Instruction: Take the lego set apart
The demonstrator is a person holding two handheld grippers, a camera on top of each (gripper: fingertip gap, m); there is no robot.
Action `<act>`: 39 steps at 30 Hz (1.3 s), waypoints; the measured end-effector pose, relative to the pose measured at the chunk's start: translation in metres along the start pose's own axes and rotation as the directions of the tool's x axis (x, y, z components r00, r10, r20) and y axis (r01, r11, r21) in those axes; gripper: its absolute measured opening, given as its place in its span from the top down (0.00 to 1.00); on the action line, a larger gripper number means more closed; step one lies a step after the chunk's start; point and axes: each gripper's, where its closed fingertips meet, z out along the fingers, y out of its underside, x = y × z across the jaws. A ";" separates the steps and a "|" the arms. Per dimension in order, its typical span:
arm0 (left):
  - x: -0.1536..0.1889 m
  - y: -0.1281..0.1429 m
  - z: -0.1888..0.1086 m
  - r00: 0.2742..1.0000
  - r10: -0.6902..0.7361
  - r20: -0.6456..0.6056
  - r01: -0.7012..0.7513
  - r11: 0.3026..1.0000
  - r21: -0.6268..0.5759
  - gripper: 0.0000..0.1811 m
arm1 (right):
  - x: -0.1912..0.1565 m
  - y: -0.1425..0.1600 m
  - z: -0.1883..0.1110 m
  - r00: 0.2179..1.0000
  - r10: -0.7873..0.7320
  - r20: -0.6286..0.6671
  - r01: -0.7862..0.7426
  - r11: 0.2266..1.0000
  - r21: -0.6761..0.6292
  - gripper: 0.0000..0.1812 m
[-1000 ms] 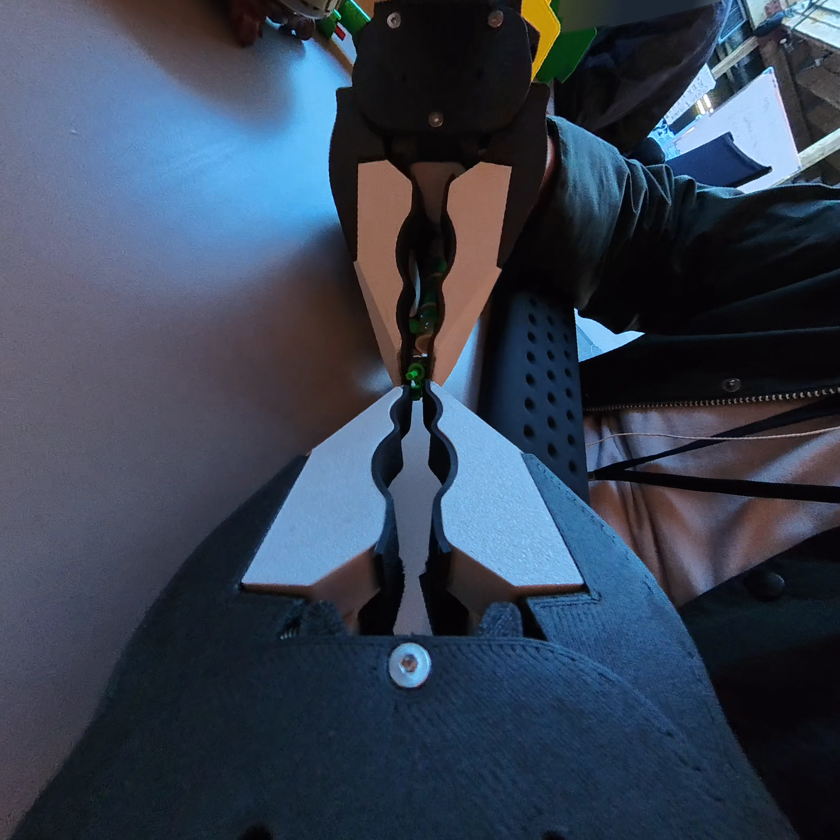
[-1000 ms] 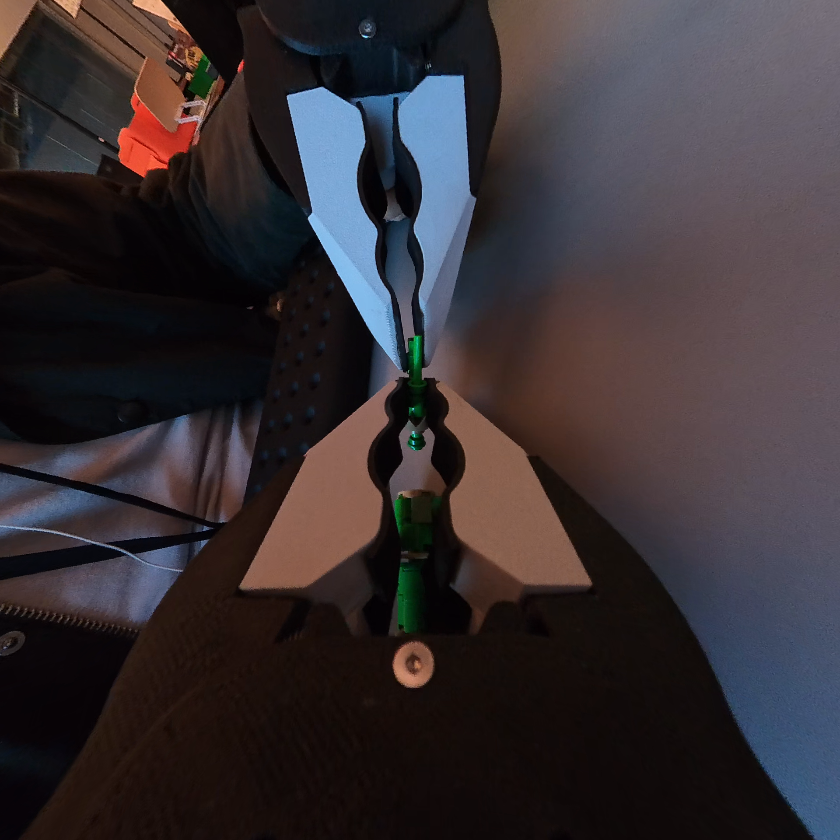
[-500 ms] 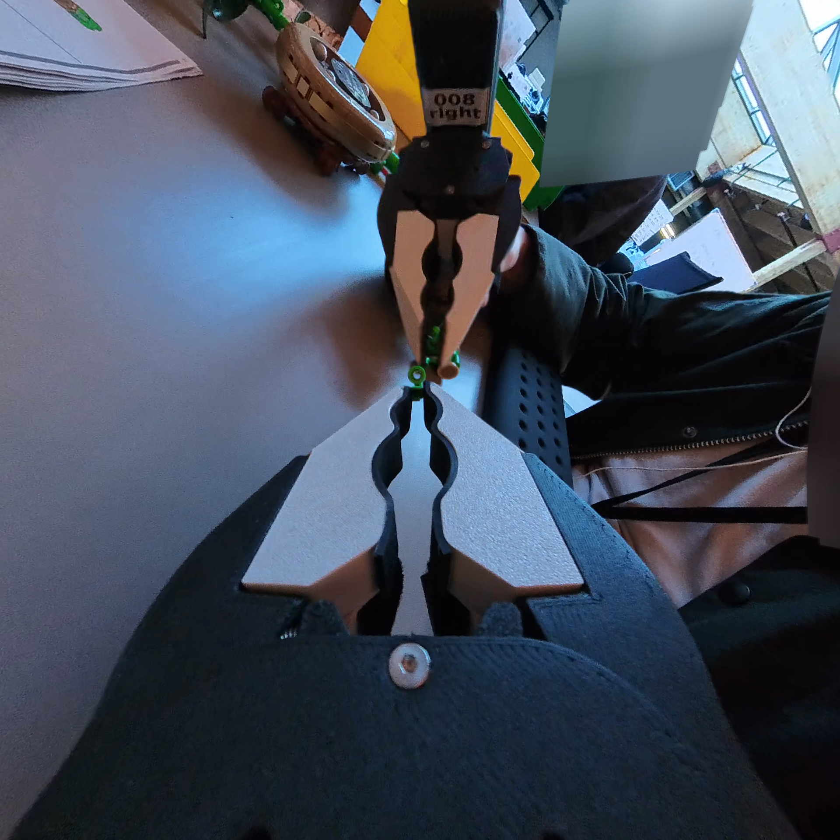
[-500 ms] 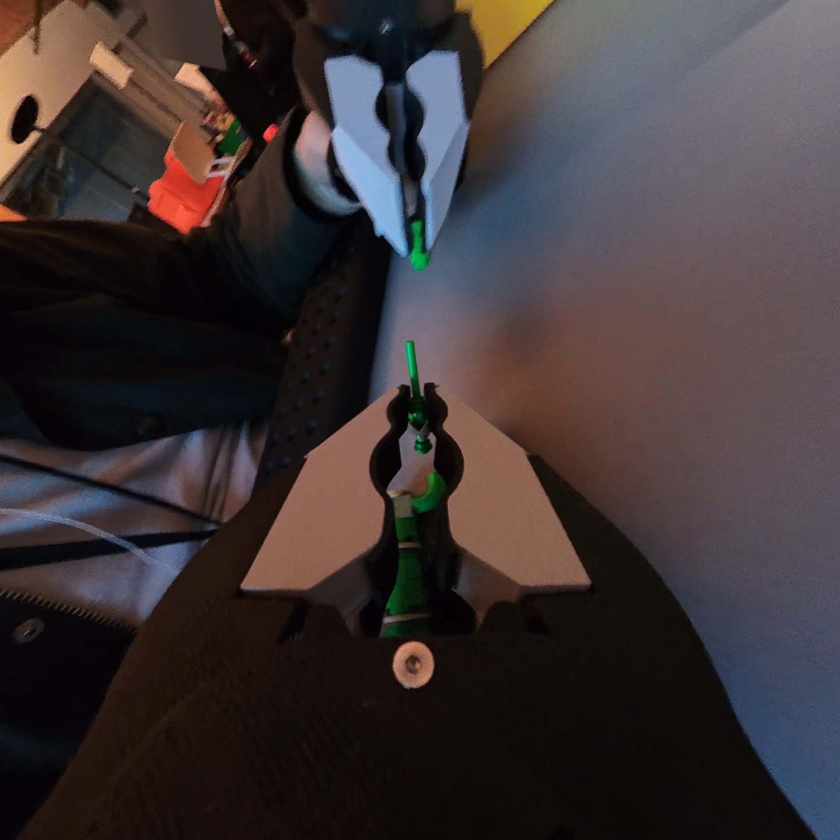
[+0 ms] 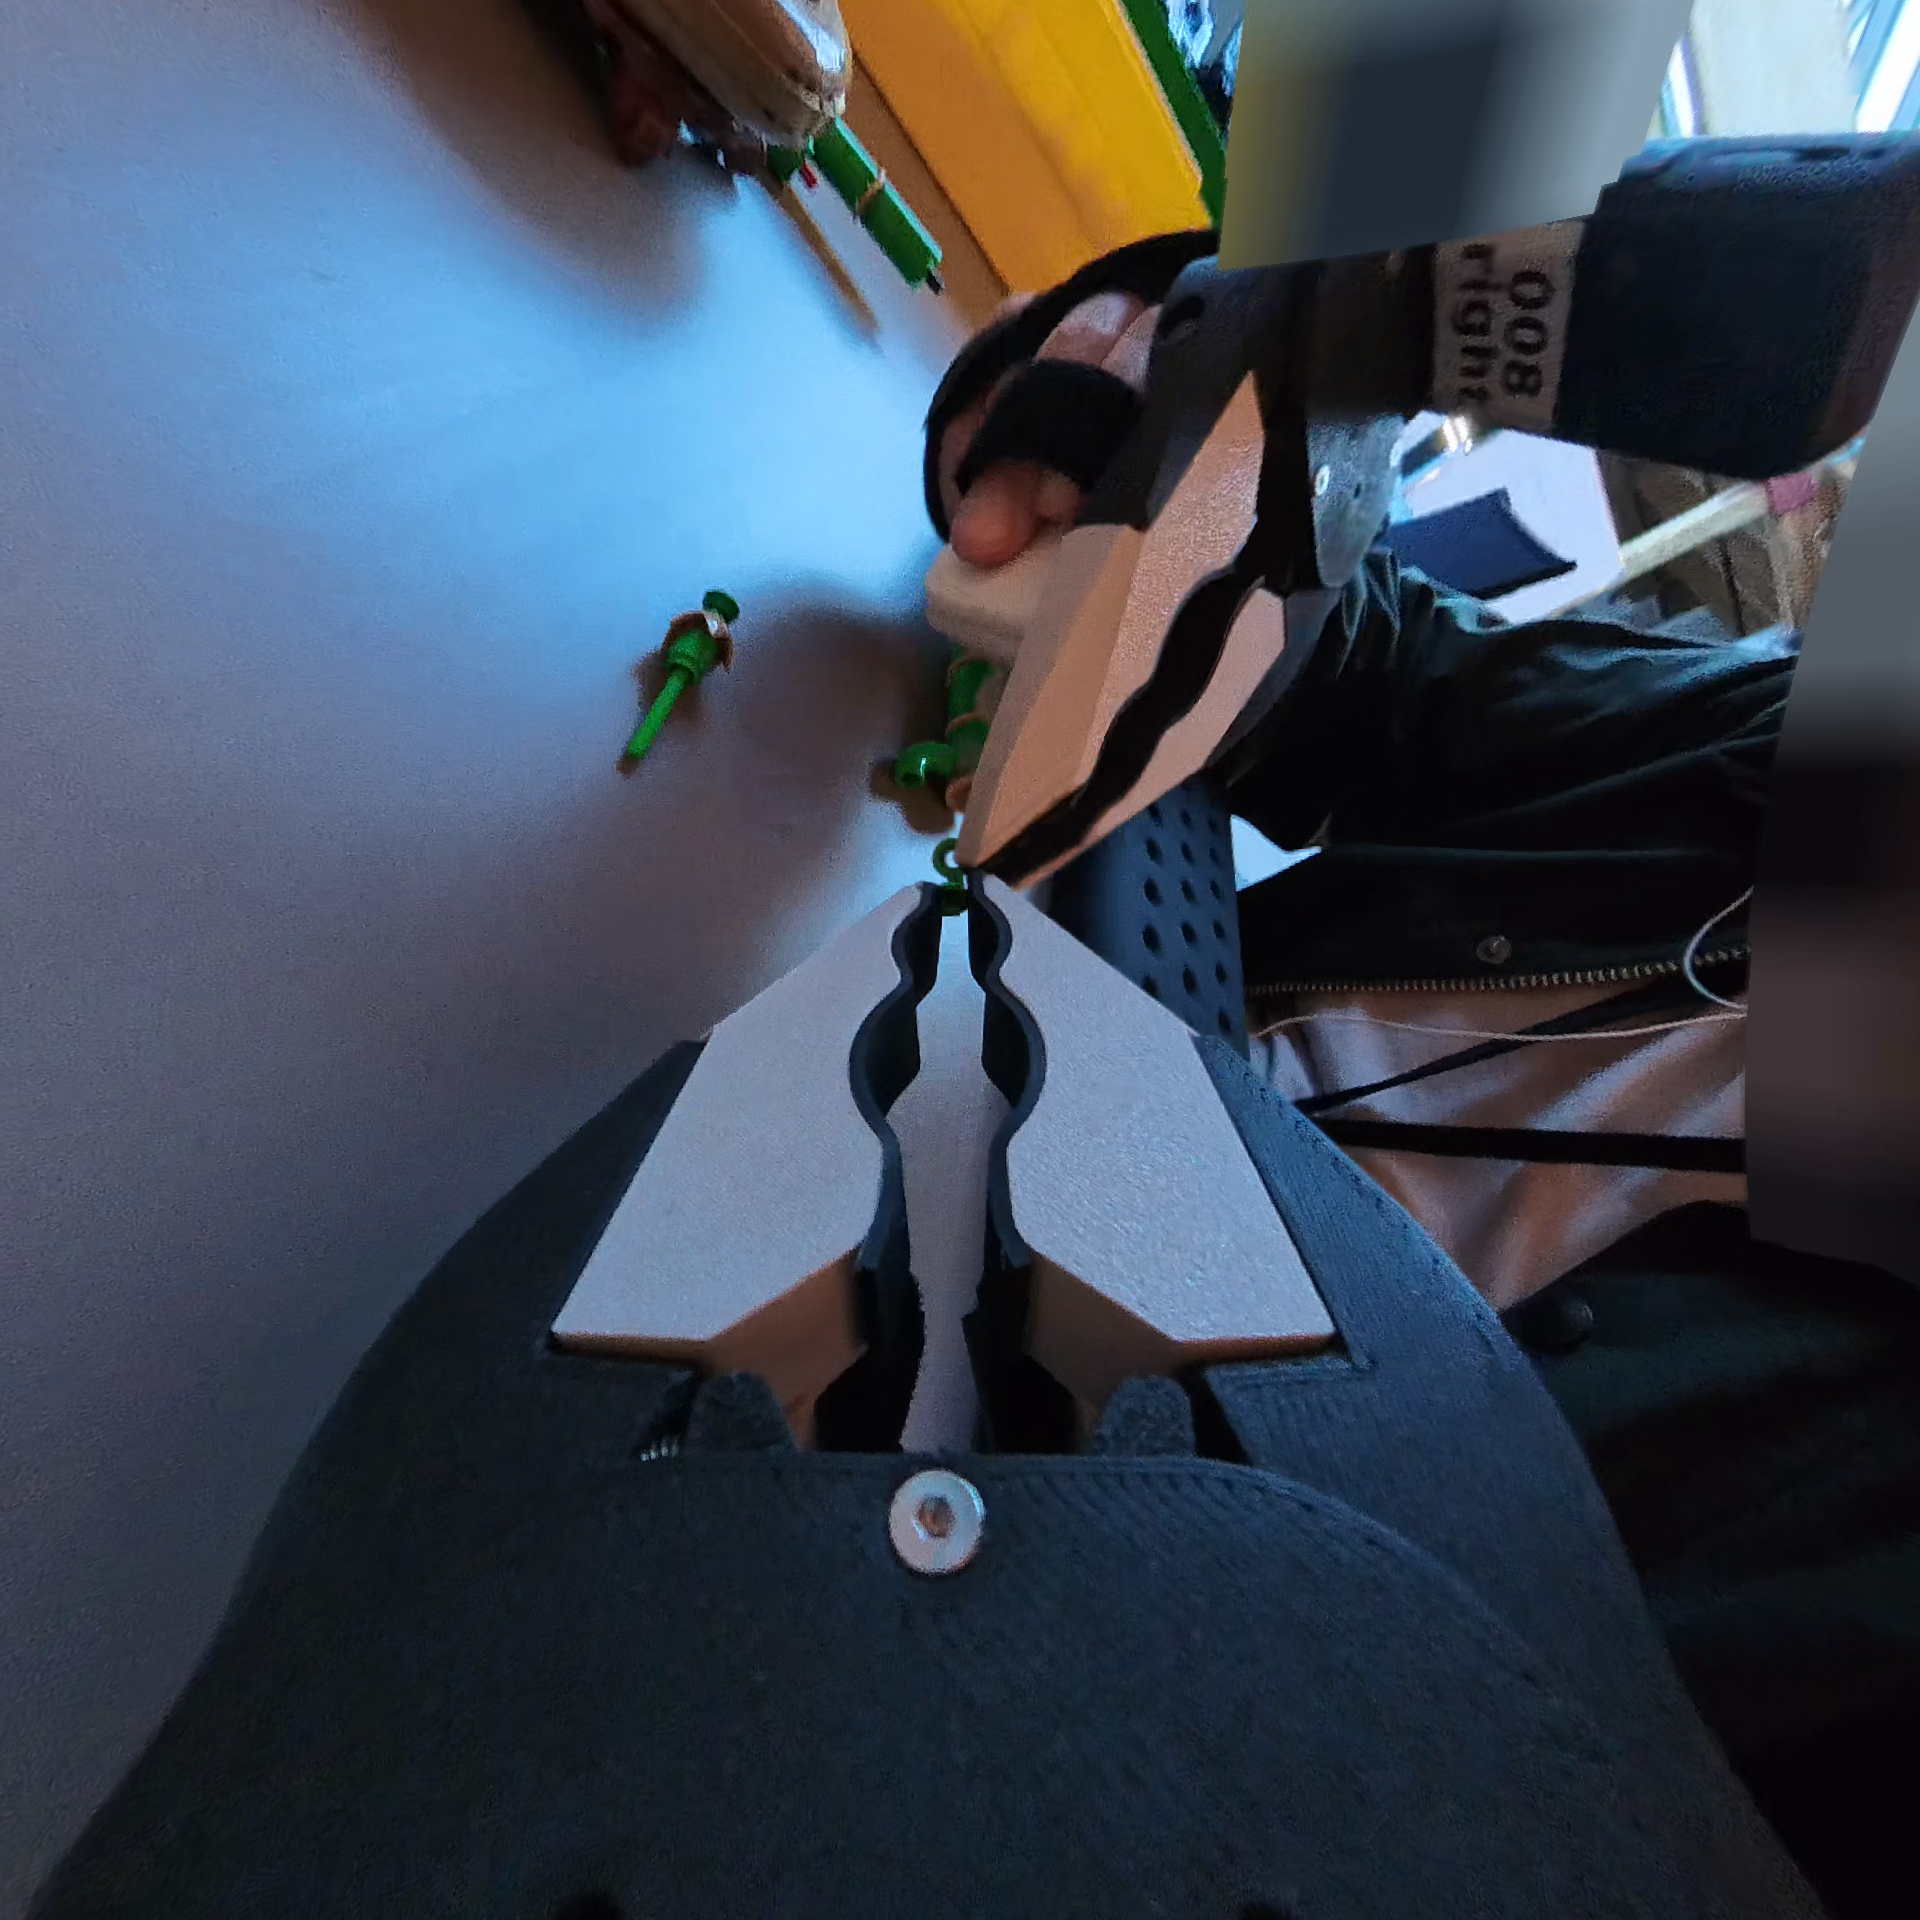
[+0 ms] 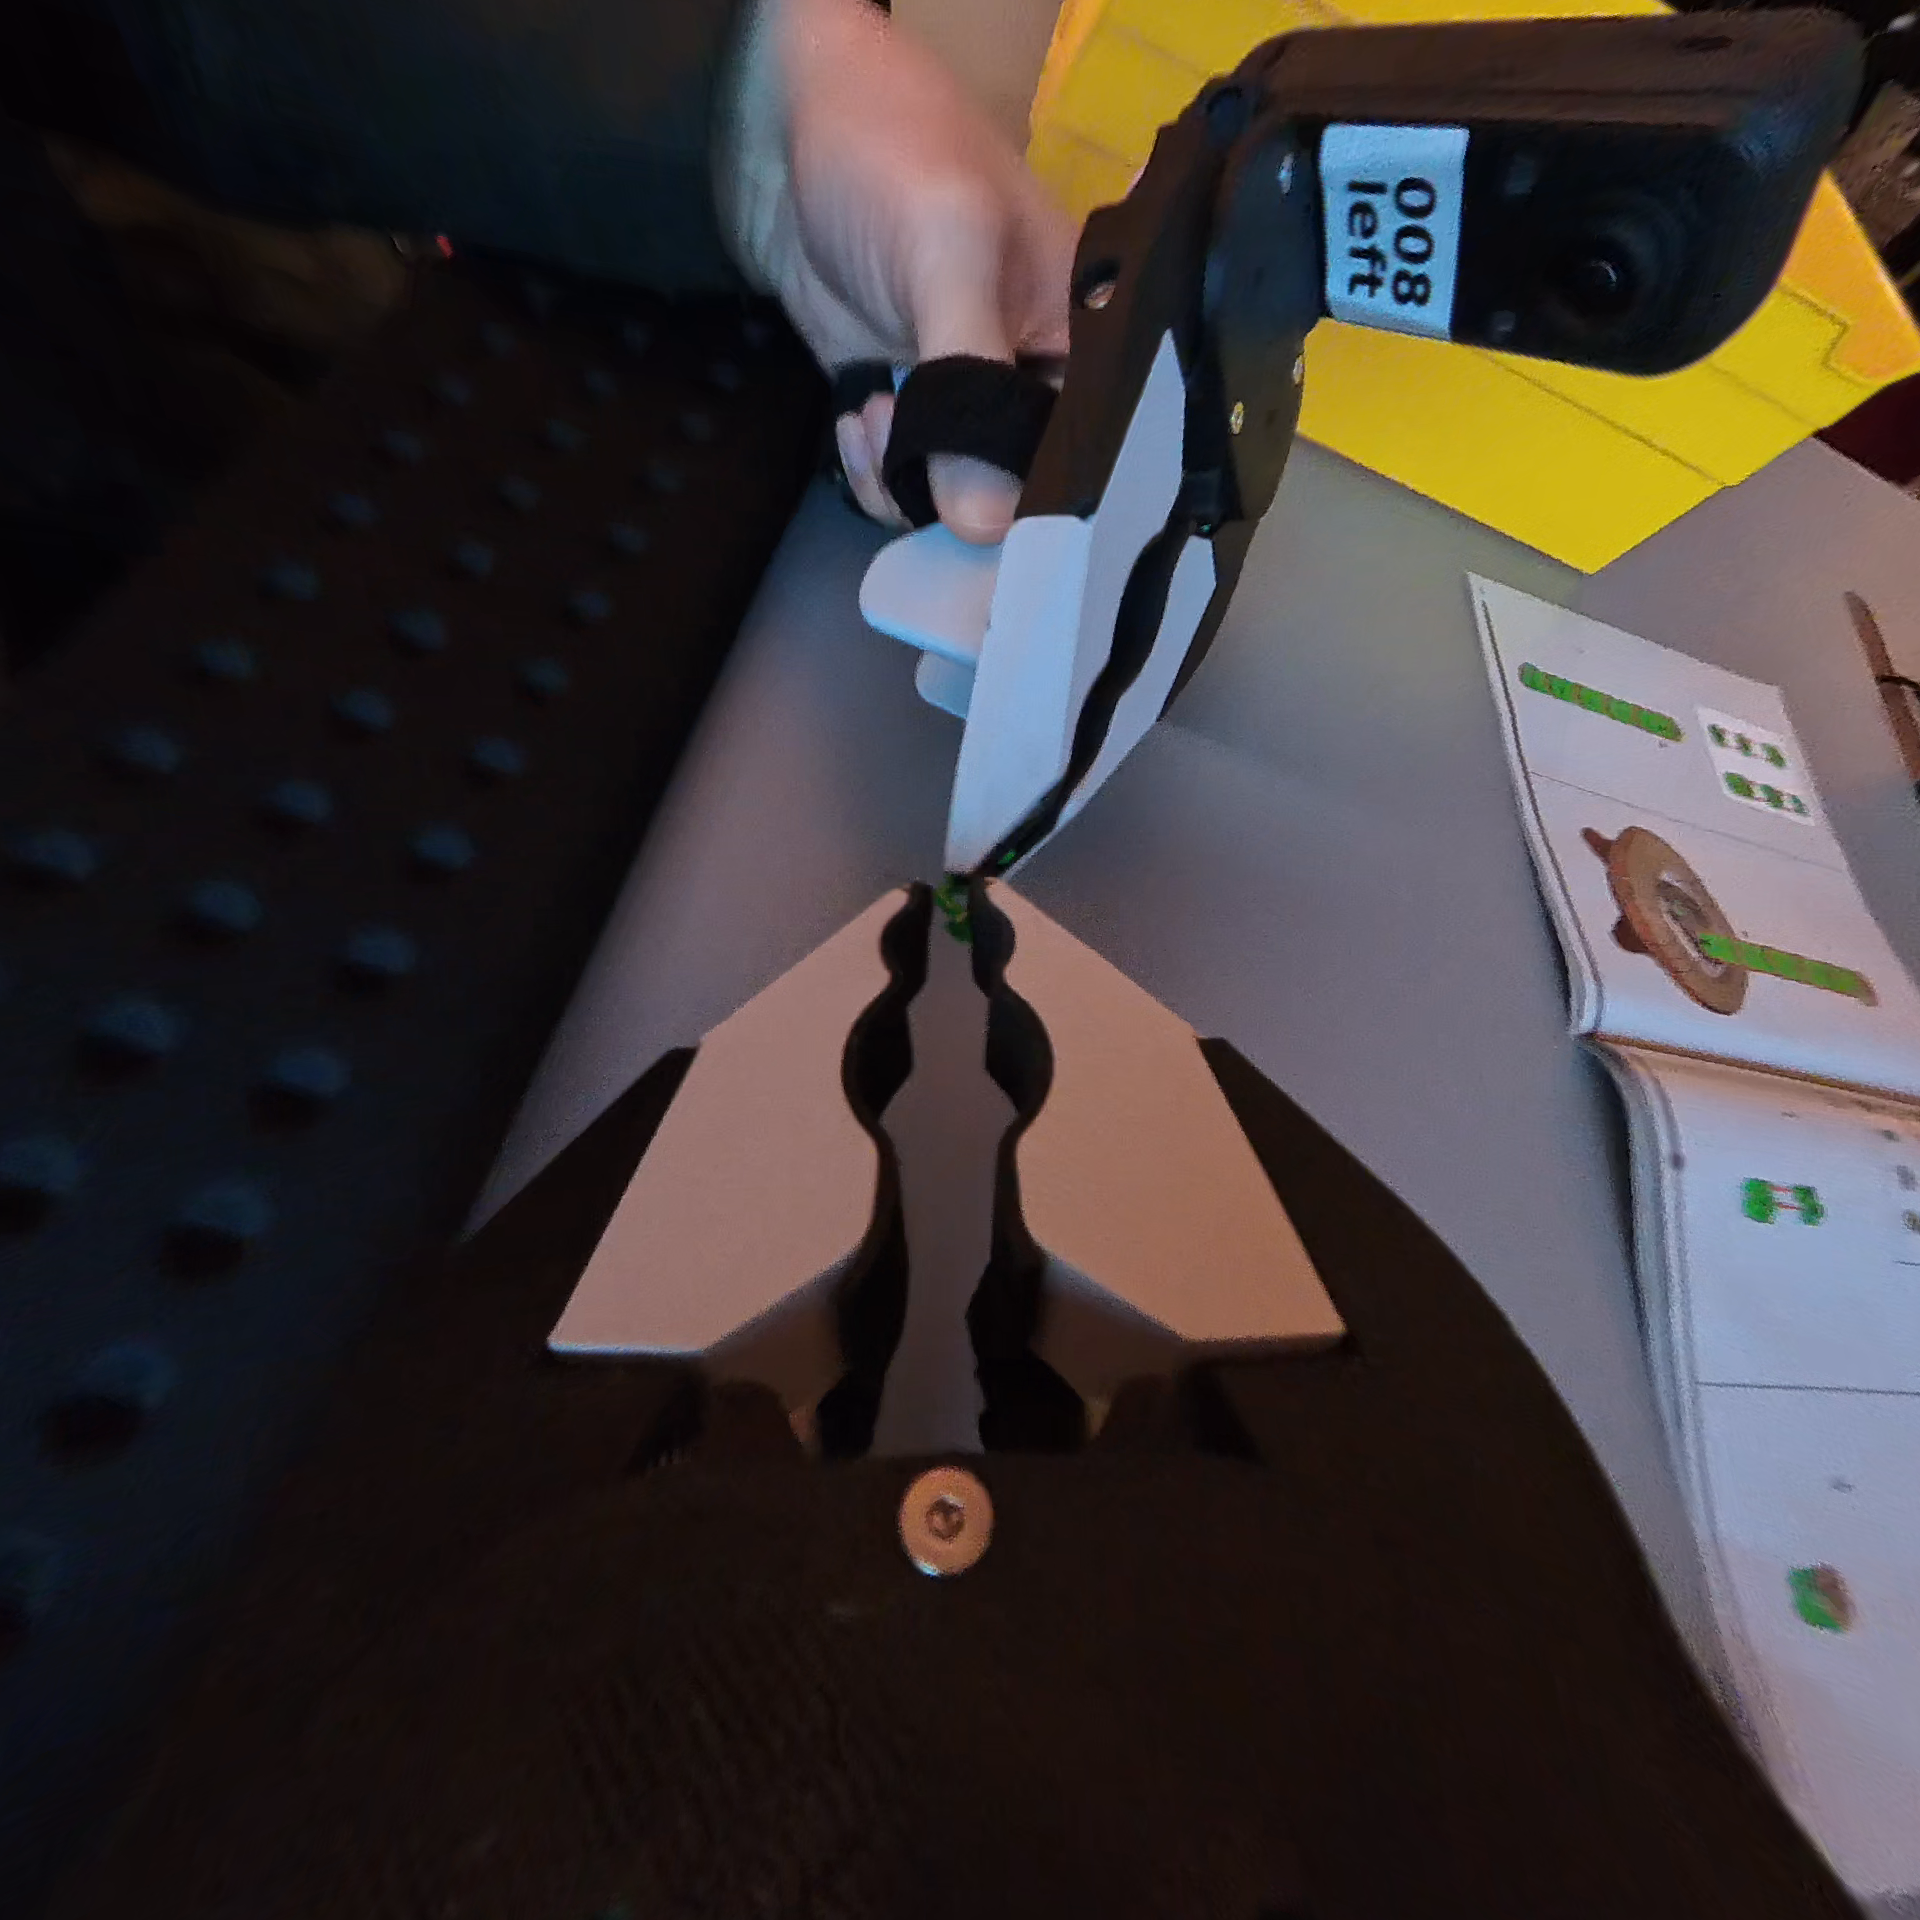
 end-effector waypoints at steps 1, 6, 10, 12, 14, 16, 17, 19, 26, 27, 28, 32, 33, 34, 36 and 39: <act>0.000 0.003 0.003 1.000 -0.006 -0.003 0.006 1.000 -0.026 0.98 | -0.001 0.002 0.000 0.999 -0.035 -0.005 0.035 0.999 -0.021 0.99; -0.002 0.011 0.008 0.994 -0.102 -0.039 0.098 0.991 -0.093 0.98 | -0.008 0.008 0.001 0.997 -0.078 0.015 0.079 0.994 -0.077 0.96; -0.005 0.014 0.010 0.991 -0.130 -0.027 0.126 0.985 -0.119 0.98 | -0.010 0.013 0.003 0.994 -0.109 0.017 0.110 0.987 -0.114 0.96; -0.006 0.014 0.010 0.990 -0.140 -0.025 0.136 0.984 -0.115 0.98 | -0.010 0.014 0.003 0.992 -0.125 0.012 0.126 0.983 -0.132 0.95; -0.007 0.013 0.009 0.987 -0.158 -0.024 0.154 0.982 -0.110 0.98 | -0.009 0.016 0.003 0.989 -0.151 -0.003 0.148 0.976 -0.161 0.94; -0.007 0.013 0.008 0.985 -0.168 -0.030 0.164 0.981 -0.106 0.98 | -0.007 0.021 0.002 0.983 -0.184 -0.021 0.176 0.964 -0.200 0.93; -0.007 0.012 0.008 0.985 -0.168 -0.030 0.165 0.981 -0.102 0.98 | -0.006 0.022 0.001 0.980 -0.195 -0.027 0.185 0.959 -0.214 0.93; -0.007 0.012 0.008 0.986 -0.166 -0.028 0.162 0.981 -0.103 0.98 | -0.006 0.023 0.004 0.978 -0.207 -0.032 0.194 0.953 -0.232 0.93; -0.007 0.015 0.012 0.988 -0.154 -0.007 0.152 0.980 -0.125 0.98 | -0.008 0.029 0.013 0.947 -0.316 -0.058 0.273 0.886 -0.376 0.96; -0.007 0.014 0.012 0.988 -0.157 -0.012 0.154 0.980 -0.124 0.98 | -0.008 0.029 0.013 0.950 -0.306 -0.063 0.261 0.887 -0.382 0.96; -0.007 0.014 0.012 0.987 -0.158 -0.013 0.156 0.980 -0.121 0.98 | -0.007 0.029 0.013 0.953 -0.296 -0.066 0.249 0.888 -0.387 0.97; -0.004 0.017 0.014 0.987 -0.156 -0.025 0.151 0.977 -0.148 0.98 | -0.015 0.030 0.012 0.968 -0.248 -0.031 0.217 0.895 -0.391 0.98; -0.003 0.017 0.015 0.987 -0.159 -0.032 0.153 0.976 -0.154 0.98 | -0.016 0.030 0.012 0.969 -0.248 -0.024 0.219 0.893 -0.393 0.98; -0.002 0.018 0.015 0.985 -0.166 -0.038 0.159 0.975 -0.157 0.98 | -0.016 0.029 0.012 0.968 -0.248 -0.024 0.219 0.891 -0.398 0.98; -0.001 0.017 0.015 0.981 -0.185 -0.054 0.174 0.972 -0.154 0.98 | -0.016 0.028 0.011 0.966 -0.258 -0.029 0.225 0.889 -0.398 0.98; 0.000 0.006 0.010 0.972 -0.215 -0.090 0.207 0.974 -0.091 0.97 | -0.019 0.026 0.011 0.969 -0.246 -0.022 0.220 0.901 -0.374 0.98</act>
